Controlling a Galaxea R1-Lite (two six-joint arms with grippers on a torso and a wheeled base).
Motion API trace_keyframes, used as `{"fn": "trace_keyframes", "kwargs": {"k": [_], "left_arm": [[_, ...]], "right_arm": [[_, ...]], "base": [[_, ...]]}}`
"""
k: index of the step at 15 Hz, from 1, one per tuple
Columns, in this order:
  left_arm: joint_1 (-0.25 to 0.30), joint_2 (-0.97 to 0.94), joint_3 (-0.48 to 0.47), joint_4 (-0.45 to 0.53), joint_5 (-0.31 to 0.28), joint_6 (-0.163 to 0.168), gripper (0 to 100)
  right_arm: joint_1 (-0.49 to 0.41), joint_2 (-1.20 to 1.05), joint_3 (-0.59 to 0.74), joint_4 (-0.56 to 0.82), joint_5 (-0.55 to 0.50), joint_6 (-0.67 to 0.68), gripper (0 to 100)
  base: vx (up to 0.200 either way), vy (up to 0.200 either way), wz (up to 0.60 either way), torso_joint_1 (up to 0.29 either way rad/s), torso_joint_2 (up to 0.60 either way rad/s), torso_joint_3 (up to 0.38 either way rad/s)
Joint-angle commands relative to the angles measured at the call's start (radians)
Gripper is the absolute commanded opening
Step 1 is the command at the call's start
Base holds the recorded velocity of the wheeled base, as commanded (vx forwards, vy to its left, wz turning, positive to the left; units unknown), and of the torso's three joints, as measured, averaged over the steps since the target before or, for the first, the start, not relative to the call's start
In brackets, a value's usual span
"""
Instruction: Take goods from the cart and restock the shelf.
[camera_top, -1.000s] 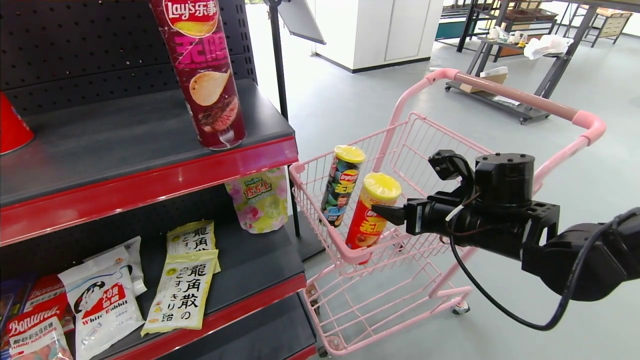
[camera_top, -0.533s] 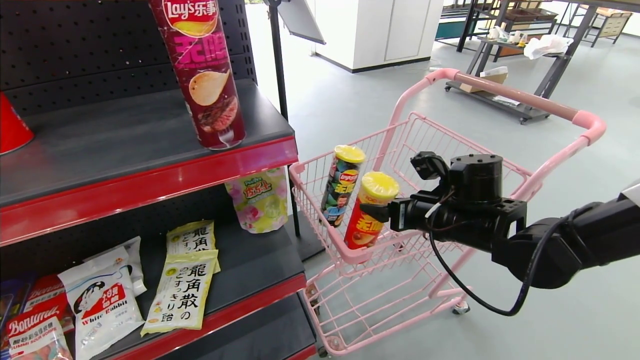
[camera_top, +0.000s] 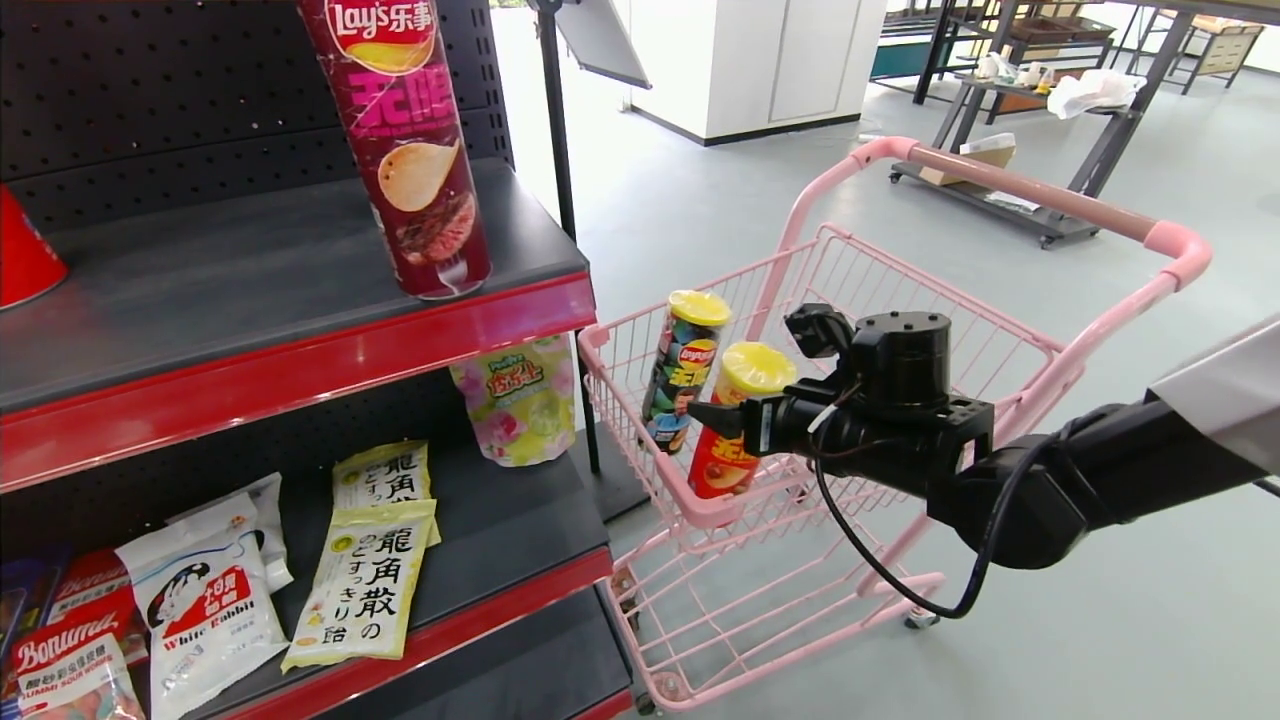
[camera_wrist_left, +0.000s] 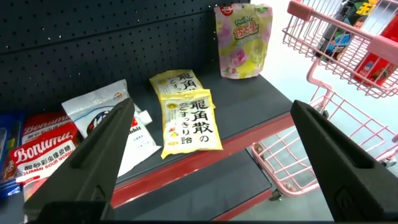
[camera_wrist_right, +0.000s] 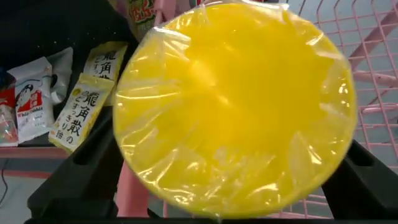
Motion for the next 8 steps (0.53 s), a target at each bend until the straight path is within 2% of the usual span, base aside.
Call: {"fn": "trace_keyframes", "kwargs": {"k": [1,2,8], "left_arm": [[0.000,0.000,0.000,0.000,0.000,0.001,100],[0.000,0.000,0.000,0.000,0.000,0.001,100],[0.000,0.000,0.000,0.000,0.000,0.001,100]], "right_arm": [[-0.005,0.046,-0.005,-0.022,-0.003,0.000,100],[-0.006,0.051,-0.003,-0.024,-0.003,0.000,0],[-0.005,0.048,-0.017,-0.024,-0.003,-0.003,0]], "base": [[0.000,0.000,0.00,0.000,0.00,0.000],[0.000,0.000,0.00,0.000,0.00,0.000],[0.000,0.000,0.00,0.000,0.00,0.000]]}}
